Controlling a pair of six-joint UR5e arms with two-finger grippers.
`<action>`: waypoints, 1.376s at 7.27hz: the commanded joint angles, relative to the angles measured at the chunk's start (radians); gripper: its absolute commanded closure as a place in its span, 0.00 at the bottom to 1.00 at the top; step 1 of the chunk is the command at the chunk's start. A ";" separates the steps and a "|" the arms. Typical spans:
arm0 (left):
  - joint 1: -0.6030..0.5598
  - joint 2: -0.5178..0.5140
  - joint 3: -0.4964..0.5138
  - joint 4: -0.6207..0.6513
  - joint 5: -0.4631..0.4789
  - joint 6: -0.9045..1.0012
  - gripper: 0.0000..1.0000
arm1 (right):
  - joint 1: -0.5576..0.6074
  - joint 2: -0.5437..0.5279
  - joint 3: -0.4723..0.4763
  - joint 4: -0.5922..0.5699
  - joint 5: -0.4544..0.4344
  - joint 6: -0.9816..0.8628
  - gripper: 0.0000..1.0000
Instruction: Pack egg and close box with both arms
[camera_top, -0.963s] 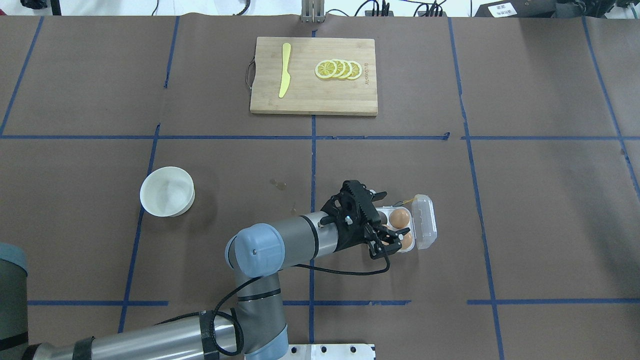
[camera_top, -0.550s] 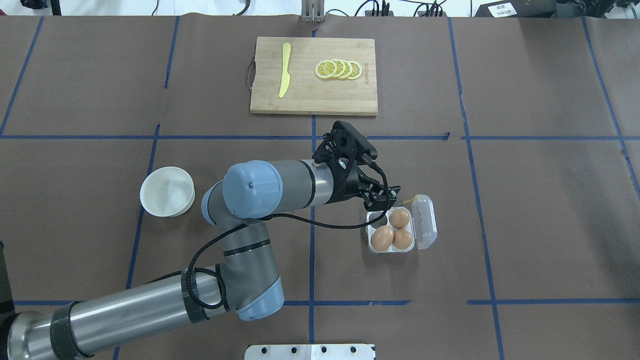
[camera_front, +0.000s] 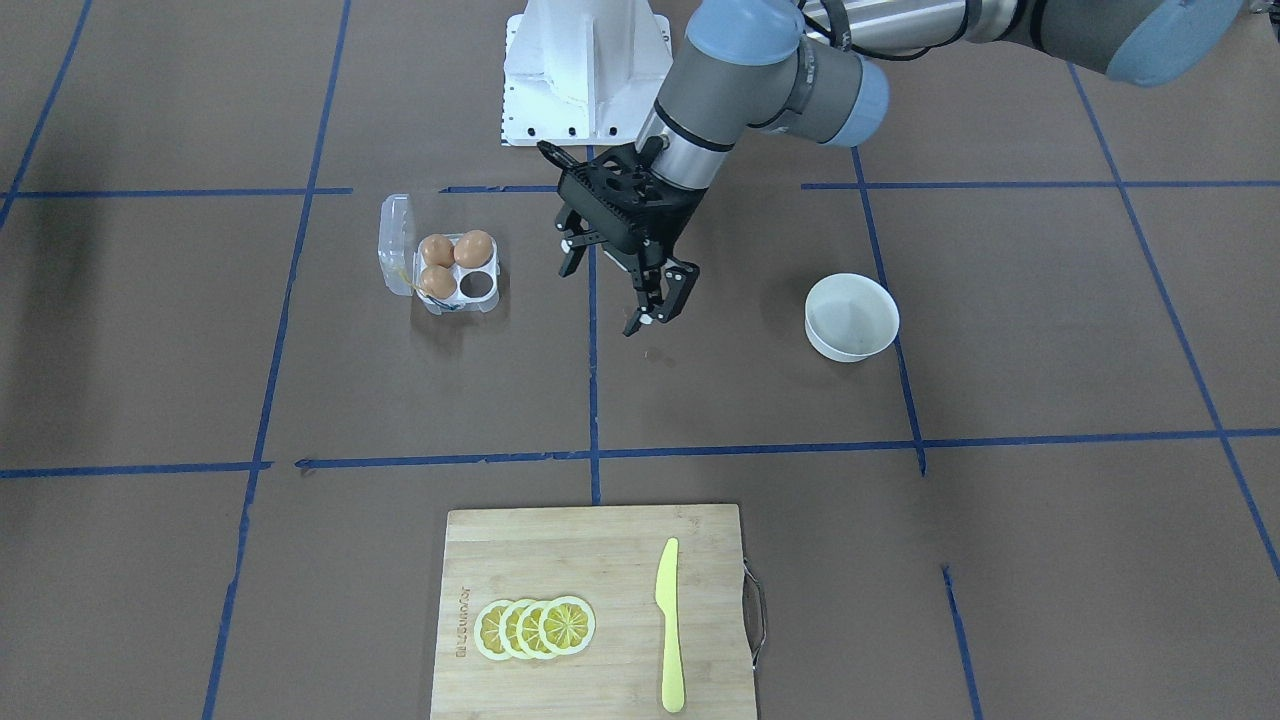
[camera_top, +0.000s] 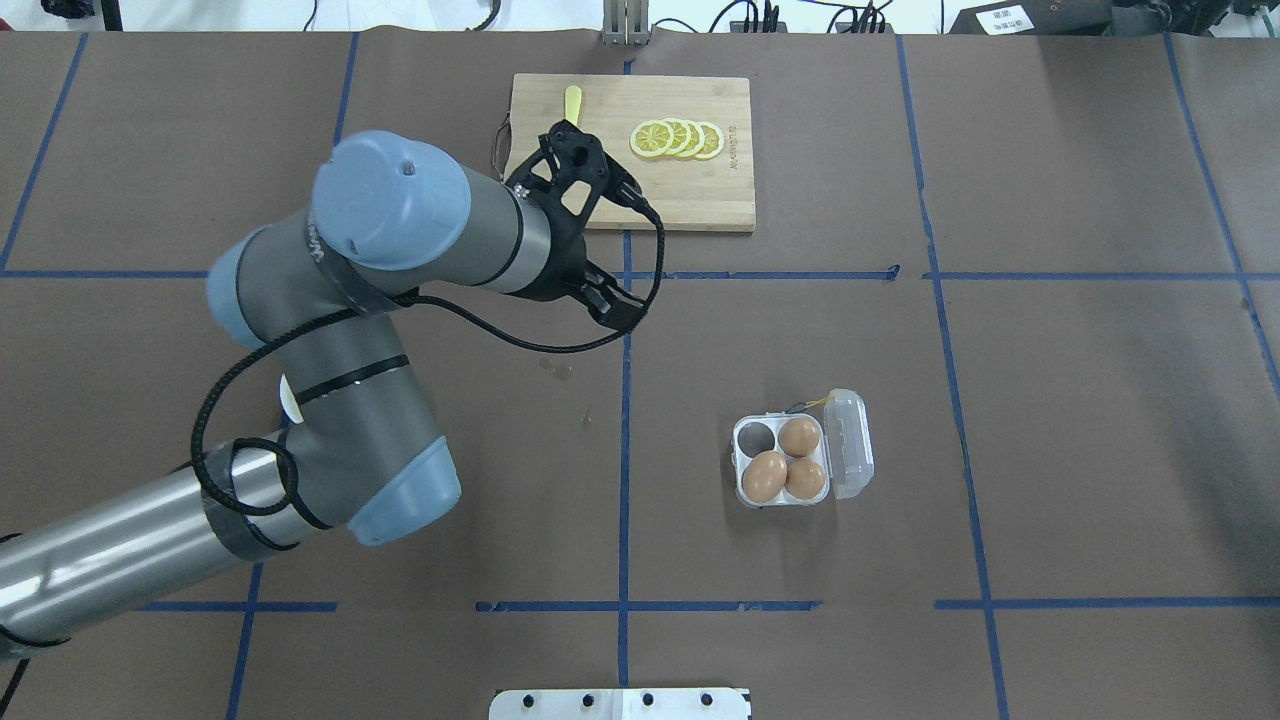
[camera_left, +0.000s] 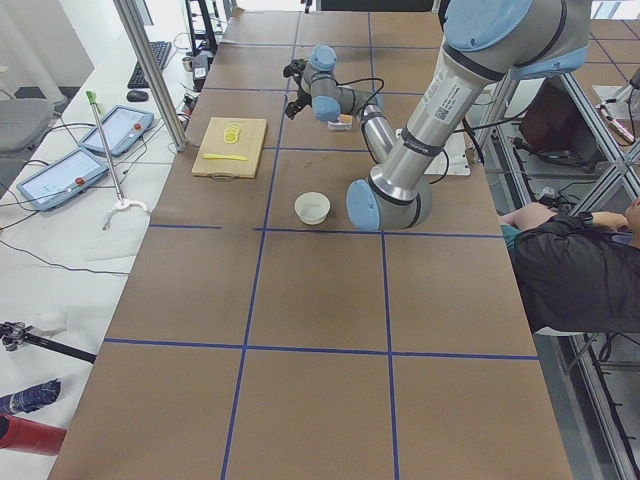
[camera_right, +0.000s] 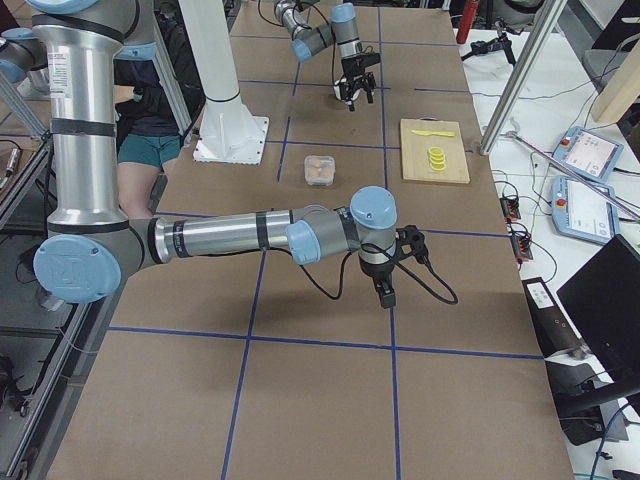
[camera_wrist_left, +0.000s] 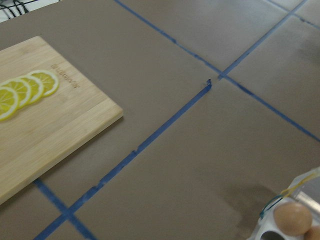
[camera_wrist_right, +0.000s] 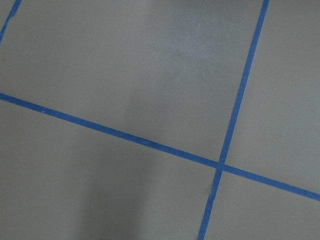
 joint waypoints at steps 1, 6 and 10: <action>-0.238 0.026 -0.092 0.325 -0.094 0.212 0.00 | 0.000 0.001 -0.002 0.000 -0.009 0.008 0.00; -0.702 0.344 -0.019 0.406 -0.158 0.601 0.00 | 0.000 0.000 -0.008 -0.006 -0.005 0.009 0.00; -0.916 0.626 0.092 0.387 -0.391 0.701 0.00 | 0.000 -0.008 -0.019 0.000 -0.007 0.011 0.00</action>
